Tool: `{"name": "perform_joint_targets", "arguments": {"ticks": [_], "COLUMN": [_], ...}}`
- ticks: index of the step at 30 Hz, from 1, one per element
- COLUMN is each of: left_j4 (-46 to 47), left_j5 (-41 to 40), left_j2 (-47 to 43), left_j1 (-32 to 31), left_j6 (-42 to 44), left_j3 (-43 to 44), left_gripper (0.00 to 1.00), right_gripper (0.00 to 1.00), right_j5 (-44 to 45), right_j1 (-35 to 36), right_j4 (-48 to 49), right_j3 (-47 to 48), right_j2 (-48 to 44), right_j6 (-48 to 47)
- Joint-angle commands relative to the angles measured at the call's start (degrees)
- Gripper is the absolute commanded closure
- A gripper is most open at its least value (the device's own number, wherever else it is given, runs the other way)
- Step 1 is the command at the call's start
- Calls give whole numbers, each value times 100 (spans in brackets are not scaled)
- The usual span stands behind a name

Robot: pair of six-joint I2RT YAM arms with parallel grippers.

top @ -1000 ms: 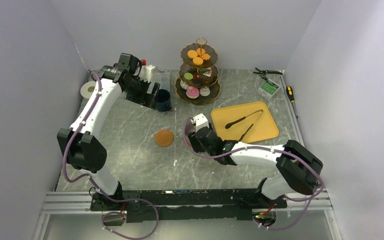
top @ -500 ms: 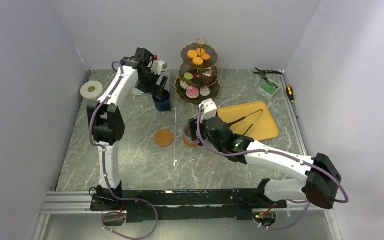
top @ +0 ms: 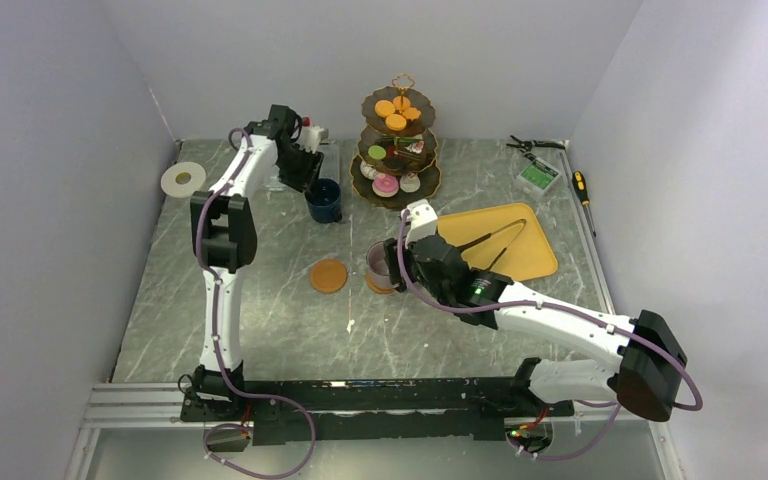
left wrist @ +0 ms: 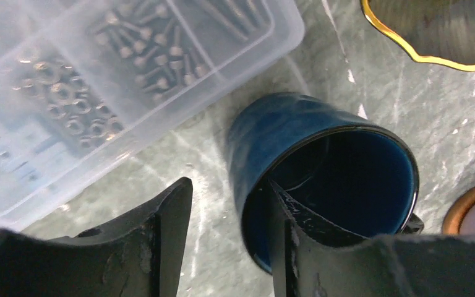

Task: Serve the afternoon tea

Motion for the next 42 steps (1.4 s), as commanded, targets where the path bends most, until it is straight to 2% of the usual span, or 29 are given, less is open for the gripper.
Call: {"name": "perform_joint_targets", "arguments": {"ticks": [1, 4, 8, 9, 14, 18, 27, 33, 37, 40, 42], "left_j4": [653, 614, 614, 689, 1038, 764, 506, 624, 417, 282, 315], "left_j5": [742, 589, 140, 35, -488, -887, -1206, -1504, -1524, -1524, -1428], "left_j2": [-426, -366, -498, -608, -1517, -2223, -4060, -4748, -4808, -4819, -4896], "left_j1": [-52, -114, -136, -136, -156, -200, -499, -821, -890, -909, -911], "left_j6": [-250, -282, -372, -411, -665, -959, -1781, -2014, -1919, -1879, -1861], "left_j3": [-618, -685, -992, -1170, -2173, -2675, -3966, -4529, -4530, -4452, -4437], "left_gripper": [55, 68, 95, 97, 97, 97, 97, 97, 97, 97, 97], "right_gripper": [36, 37, 38, 38, 39, 34, 24, 24, 24, 27, 33], "right_j5": [226, 253, 243, 219, -10, -374, -1444, -1546, -1472, -1460, -1428], "right_j1": [23, 25, 24, 24, 20, 24, 138, 384, 423, 425, 426], "right_j4": [-35, -2, 114, 148, 399, 648, 875, 836, 790, 792, 768], "right_j3": [153, 155, 179, 202, 550, 987, 1953, 2420, 2529, 2545, 2590], "right_j2": [-98, -55, 2, 42, 462, 1001, 2307, 2729, 2888, 2963, 3040], "right_j6": [36, 36, -16, -41, -223, -351, -436, -583, -593, -588, -603]}}
